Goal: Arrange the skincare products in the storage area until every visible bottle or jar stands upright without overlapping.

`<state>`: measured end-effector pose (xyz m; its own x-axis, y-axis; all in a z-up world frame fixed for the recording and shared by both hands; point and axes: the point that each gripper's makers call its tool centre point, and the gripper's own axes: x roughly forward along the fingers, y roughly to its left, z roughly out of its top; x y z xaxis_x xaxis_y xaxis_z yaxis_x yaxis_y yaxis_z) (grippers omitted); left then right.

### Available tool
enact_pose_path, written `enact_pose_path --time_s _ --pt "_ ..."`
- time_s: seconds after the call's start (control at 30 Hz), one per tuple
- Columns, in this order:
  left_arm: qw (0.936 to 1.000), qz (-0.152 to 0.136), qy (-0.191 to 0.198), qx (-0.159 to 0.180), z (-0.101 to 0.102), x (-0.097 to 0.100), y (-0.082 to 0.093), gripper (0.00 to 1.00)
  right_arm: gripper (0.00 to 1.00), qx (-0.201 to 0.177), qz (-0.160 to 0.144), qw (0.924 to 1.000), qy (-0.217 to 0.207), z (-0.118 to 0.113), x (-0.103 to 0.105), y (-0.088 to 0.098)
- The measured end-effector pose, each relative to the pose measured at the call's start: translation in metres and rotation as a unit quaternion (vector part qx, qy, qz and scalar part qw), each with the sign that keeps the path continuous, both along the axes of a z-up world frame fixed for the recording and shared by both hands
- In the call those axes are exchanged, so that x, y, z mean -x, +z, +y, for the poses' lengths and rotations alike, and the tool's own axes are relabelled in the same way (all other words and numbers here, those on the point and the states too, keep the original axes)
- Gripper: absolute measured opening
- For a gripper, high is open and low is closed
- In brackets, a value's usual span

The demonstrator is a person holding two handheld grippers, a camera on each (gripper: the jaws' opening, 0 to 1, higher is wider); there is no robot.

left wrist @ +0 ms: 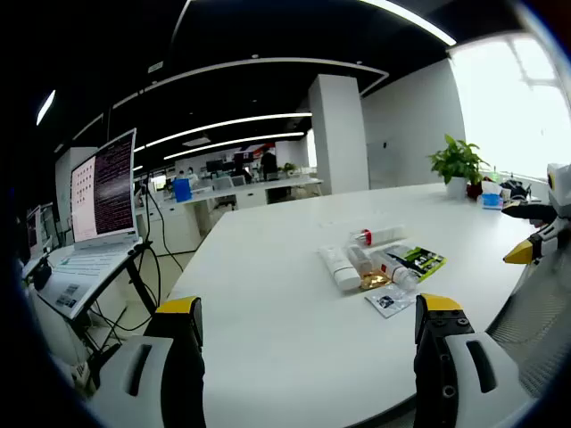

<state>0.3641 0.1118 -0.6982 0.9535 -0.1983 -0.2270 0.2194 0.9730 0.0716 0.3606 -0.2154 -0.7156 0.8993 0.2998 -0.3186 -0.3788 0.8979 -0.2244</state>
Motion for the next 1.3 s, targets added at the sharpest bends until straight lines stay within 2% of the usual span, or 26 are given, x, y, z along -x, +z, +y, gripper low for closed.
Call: enact_pose_path --time_s 0.33,1.3 --pt "1.0 0.002 -0.001 -0.001 -0.0004 0.0004 -0.0005 0.95 1.0 0.001 0.001 1.0 0.001 0.0001 0.0003 -0.0003" --pt "1.0 0.005 -0.005 -0.002 -0.0011 0.0003 -0.0025 0.97 1.0 0.003 0.003 1.0 0.001 -0.0001 0.0003 -0.0007"
